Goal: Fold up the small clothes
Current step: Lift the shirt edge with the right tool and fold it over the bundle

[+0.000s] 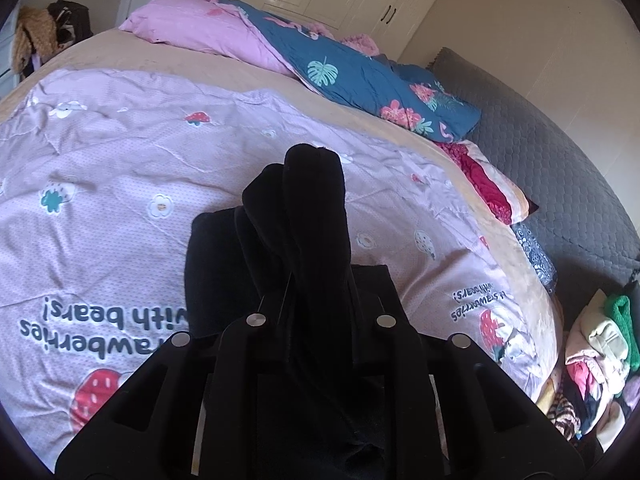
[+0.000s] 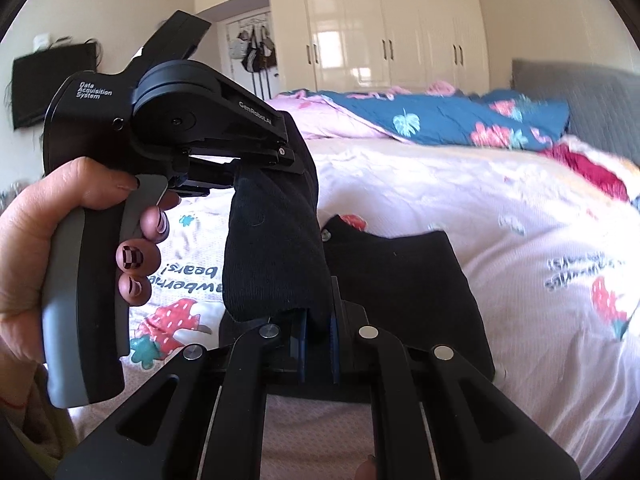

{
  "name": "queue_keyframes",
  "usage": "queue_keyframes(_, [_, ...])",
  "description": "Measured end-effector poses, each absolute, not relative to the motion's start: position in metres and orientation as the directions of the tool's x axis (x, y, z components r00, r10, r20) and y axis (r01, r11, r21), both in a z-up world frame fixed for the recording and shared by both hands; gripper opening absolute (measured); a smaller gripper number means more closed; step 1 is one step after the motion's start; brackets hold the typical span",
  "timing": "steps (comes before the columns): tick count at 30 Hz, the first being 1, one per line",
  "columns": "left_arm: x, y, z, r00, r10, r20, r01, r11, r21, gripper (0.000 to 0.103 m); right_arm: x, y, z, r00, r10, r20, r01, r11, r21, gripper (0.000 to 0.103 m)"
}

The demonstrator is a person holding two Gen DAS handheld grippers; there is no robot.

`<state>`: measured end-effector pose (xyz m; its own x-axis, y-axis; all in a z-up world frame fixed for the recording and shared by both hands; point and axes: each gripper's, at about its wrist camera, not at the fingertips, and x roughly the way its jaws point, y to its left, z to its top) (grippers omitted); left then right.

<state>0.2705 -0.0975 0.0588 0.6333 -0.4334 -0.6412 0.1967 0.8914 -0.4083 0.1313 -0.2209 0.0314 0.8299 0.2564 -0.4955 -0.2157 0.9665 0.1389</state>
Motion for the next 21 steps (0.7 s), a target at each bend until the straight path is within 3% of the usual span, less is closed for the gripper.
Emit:
queue_keyframes(13, [0.283,-0.148,0.035,0.569,-0.435,-0.697,0.221,0.898,-0.38,0.012,0.135,-0.26,0.014,0.773,0.271,-0.573,-0.118,0.95,0.29,0.008])
queue_keyframes(21, [0.294,-0.173,0.015,0.517,-0.438,-0.736,0.227,0.899,-0.375,0.014,0.146,-0.292,-0.012,0.703,0.354,-0.617,-0.026,0.88,0.474,0.008])
